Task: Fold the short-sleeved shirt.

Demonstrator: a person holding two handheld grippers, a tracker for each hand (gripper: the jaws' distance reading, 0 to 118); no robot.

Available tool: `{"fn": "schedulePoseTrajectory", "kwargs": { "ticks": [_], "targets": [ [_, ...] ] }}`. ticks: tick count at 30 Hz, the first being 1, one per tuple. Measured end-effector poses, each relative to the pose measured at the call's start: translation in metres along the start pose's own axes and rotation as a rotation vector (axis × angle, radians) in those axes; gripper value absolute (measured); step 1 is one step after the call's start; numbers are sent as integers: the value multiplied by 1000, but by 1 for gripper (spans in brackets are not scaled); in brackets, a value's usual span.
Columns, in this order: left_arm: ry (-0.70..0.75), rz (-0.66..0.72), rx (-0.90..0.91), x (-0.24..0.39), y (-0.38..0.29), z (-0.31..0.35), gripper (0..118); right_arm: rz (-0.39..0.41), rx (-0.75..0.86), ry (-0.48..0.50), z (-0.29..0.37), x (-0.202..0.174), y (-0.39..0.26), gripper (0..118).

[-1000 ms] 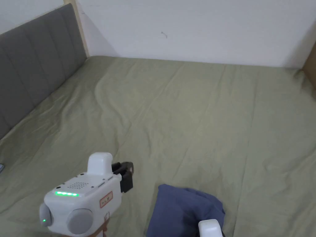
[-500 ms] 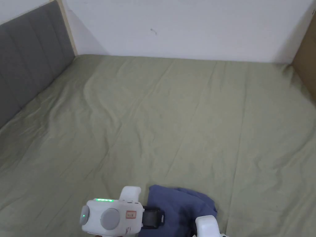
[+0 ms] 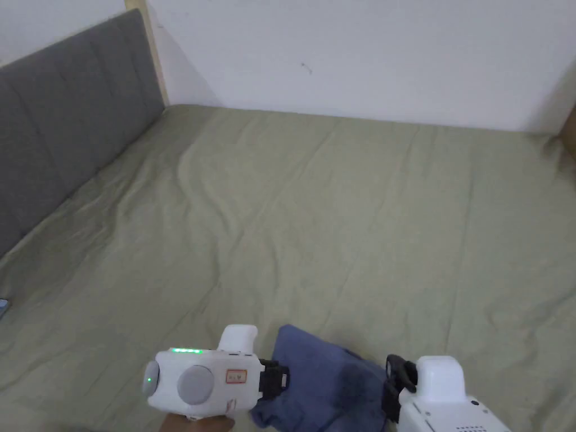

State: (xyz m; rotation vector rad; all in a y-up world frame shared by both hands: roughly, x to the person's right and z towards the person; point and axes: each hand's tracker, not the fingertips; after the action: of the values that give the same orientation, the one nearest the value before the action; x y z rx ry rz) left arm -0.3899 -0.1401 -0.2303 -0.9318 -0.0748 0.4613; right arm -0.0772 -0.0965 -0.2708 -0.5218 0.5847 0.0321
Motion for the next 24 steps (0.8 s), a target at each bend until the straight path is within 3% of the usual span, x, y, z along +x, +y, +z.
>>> {"fn": "schedulePoseTrajectory", "kwargs": {
  "ticks": [9,18,24],
  "targets": [
    [303,22,92,-121,67,86,13,47,110,8,-6,-16,56,0],
    [588,104,45,-260,111,125,13,40,98,15,-32,-23,67,0],
    [604,197,-19,-283,109,123,15,17,72,-17,-43,-11,67,0]
  ]
}}
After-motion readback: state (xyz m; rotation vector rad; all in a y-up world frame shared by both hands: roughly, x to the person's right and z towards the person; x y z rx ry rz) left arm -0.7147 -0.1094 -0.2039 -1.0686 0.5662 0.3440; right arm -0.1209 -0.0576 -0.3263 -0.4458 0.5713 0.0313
